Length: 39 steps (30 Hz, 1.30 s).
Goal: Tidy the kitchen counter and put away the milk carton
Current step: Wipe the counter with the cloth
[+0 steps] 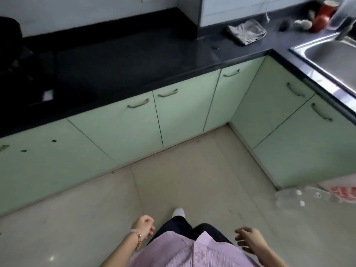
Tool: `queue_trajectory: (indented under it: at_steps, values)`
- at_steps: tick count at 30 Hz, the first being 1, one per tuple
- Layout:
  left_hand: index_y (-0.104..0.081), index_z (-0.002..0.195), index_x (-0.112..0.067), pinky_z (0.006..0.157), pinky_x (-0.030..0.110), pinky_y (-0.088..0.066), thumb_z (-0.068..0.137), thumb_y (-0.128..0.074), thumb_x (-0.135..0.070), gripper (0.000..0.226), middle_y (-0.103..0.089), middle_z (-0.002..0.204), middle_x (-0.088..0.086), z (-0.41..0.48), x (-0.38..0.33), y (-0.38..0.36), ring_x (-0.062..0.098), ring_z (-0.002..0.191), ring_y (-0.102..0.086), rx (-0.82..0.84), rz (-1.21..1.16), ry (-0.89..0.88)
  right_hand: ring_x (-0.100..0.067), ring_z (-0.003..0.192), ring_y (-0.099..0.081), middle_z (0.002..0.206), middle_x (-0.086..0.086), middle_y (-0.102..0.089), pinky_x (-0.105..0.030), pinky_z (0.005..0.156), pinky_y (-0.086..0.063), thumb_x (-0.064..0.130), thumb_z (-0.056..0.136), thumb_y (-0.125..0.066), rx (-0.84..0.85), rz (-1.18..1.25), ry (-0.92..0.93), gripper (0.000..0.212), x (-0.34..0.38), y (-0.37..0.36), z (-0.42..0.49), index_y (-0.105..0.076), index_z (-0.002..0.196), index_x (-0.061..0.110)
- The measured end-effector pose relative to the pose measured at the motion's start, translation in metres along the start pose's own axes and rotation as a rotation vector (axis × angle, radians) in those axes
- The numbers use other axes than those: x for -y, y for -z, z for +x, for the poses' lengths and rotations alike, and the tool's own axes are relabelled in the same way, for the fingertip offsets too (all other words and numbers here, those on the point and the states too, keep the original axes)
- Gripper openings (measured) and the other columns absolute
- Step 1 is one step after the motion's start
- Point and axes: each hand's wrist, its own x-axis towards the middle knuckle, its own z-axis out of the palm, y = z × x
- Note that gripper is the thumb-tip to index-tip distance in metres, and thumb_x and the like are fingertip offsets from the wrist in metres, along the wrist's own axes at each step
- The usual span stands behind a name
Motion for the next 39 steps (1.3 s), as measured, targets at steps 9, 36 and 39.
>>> queue_trajectory:
  at_steps: [9,36,39]
  values:
    - [-0.058,0.06,-0.007,0.058,0.026,-0.047,0.087,-0.053,-0.002,0.028,-0.059,0.053,0.009,0.078,-0.077,0.033,0.021,0.057,-0.058,-0.06,0.044,0.119,-0.018,0.063,-0.055,0.074,-0.009,-0.061,-0.024,0.057,-0.041,0.006,0.089,-0.045,0.045,0.114,0.281,0.019,0.227,0.027,0.056,-0.064,0.088,0.008]
    - [-0.046,0.132,-0.014,0.105,0.032,-0.037,0.091,-0.048,-0.022,0.041,-0.048,0.137,0.002,0.217,-0.699,0.073,0.019,0.128,-0.043,-0.372,0.573,-0.961,-0.009,0.062,-0.06,0.075,-0.003,-0.068,-0.027,0.066,-0.05,0.005,0.085,-0.054,-0.21,0.16,0.703,0.019,0.676,0.149,0.185,-0.067,0.085,0.018]
    - [-0.033,0.141,-0.014,0.114,0.037,-0.027,0.093,-0.043,-0.029,0.051,-0.033,0.15,0.004,0.25,-0.72,0.071,0.02,0.139,-0.028,-0.351,0.768,-0.952,-0.014,0.082,-0.063,0.091,-0.002,-0.07,-0.033,0.079,-0.051,0.014,0.083,-0.057,-0.401,0.064,0.748,0.018,0.73,0.168,0.199,-0.065,0.097,0.02]
